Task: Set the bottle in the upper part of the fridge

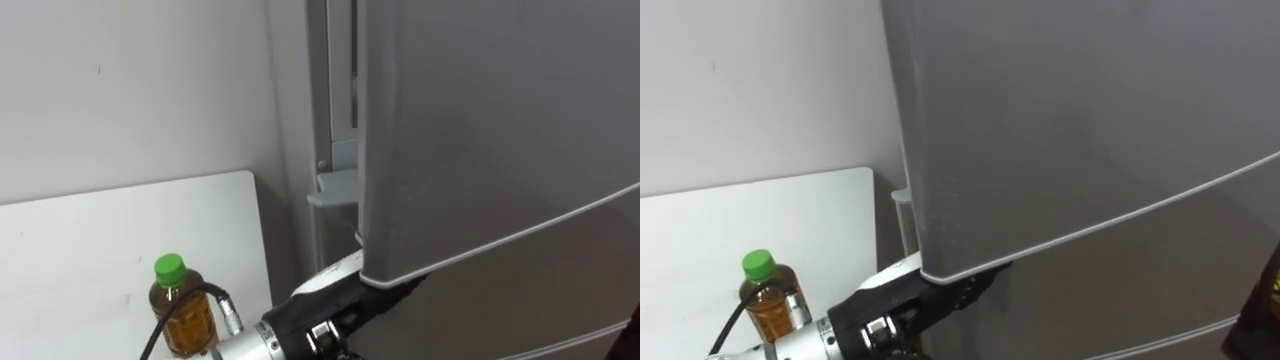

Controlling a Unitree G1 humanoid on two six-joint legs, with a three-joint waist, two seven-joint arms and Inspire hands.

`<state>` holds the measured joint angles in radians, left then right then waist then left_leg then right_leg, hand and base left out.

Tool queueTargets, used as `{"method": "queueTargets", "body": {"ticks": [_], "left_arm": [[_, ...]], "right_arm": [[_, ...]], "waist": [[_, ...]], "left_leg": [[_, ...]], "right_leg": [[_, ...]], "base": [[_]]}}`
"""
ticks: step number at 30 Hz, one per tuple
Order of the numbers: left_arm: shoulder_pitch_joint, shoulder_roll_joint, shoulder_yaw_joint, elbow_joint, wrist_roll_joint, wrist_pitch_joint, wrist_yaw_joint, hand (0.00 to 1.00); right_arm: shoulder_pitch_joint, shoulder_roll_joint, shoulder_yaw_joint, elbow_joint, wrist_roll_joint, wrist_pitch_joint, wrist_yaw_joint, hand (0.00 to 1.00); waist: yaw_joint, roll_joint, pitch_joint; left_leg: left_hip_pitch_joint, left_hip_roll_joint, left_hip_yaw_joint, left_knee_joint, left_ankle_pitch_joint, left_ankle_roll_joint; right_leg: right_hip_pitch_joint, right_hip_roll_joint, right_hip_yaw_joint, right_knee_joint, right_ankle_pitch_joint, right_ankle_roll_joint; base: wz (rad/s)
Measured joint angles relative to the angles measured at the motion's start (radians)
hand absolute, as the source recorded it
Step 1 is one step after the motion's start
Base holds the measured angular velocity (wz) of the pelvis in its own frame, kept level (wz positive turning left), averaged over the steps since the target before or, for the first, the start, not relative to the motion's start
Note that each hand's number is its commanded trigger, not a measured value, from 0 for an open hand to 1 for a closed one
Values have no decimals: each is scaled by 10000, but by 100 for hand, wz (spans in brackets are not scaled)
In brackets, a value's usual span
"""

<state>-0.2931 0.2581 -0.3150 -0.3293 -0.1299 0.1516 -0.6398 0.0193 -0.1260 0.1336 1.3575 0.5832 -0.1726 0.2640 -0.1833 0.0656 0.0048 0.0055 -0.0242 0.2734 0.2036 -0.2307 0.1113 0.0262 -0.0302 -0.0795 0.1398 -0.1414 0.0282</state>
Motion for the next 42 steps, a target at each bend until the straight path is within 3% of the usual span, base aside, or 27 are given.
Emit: {"method": "queueTargets", "body": {"ticks": [3,7,13,17,21,24,29,42], "left_arm": [[-43,-53,-256,-202,-704,370,-498,0],[-55,-236,-706,-264,-1009,460,-834,0],[-183,-692,-1500,-261,-1228,501,-1545,0],[-399,-1070,-2274,-242,-1237,501,-1604,0],[-600,-1256,-2751,-196,-1348,501,-1620,0],[-712,-1308,-2896,-149,-1348,501,-1637,0],[-958,-1314,-3058,-110,-1408,501,-1805,0],[-1152,-1374,-3399,-52,-1442,388,-1962,0]], "right_arm": [[-123,4,324,-29,-4,193,-10,0],[-325,-14,537,-23,-49,260,3,0],[-415,-55,801,-152,-45,436,1,0],[-469,-154,800,-296,24,567,11,0],[-573,-256,789,-299,13,706,27,0],[-584,-275,794,-381,227,805,93,0],[-584,-286,800,-381,577,885,106,0],[-523,-429,805,-376,703,865,76,0]], "waist": [[-161,80,-54],[-551,157,-90],[-987,290,-30],[-1326,362,72],[-1481,457,126],[-1853,452,136],[-1993,436,146],[-1977,399,171]], "left_leg": [[-64,-10,-2,14,0,1],[6,-24,-3,18,0,2],[282,4,296,-140,-7,5],[416,12,416,-316,-25,7],[627,76,865,-440,-53,-36],[700,158,1129,-485,-122,-113],[711,258,1572,-519,-190,-211],[749,347,1580,-539,-263,-311]], "right_leg": [[-69,-11,33,29,2,2],[28,-22,60,-21,2,4],[73,21,387,2,18,14],[7,59,523,33,62,21],[-72,161,978,128,72,9],[-131,257,1163,129,85,-13],[-300,406,1564,124,122,-64],[-207,496,1549,93,110,-103]], "base": [[0],[0],[-16],[-12],[-36],[-27],[-28],[-2]]}}
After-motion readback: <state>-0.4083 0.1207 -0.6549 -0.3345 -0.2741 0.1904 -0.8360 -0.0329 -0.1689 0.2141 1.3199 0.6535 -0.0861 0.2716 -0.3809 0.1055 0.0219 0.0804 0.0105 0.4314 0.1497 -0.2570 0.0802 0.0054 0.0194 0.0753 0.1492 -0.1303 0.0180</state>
